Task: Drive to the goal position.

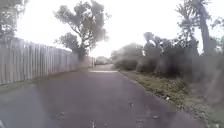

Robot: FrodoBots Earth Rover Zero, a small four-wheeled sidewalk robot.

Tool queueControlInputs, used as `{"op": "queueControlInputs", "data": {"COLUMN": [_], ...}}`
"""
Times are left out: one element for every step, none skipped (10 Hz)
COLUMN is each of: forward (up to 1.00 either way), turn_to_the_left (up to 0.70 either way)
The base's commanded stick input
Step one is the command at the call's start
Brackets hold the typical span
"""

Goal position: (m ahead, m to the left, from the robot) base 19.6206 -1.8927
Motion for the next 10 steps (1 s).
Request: {"op": "queueControlInputs", "data": {"forward": [0.7, 0.7, 0.7, 0.7, 0.7, 0.7, 0.7, 0.7, 0.7, 0.7], "turn_to_the_left": [0.0, 0.0, 0.0, 0.0, 0.0, 0.0, 0.0, 0.0, 0.0, 0.0]}}
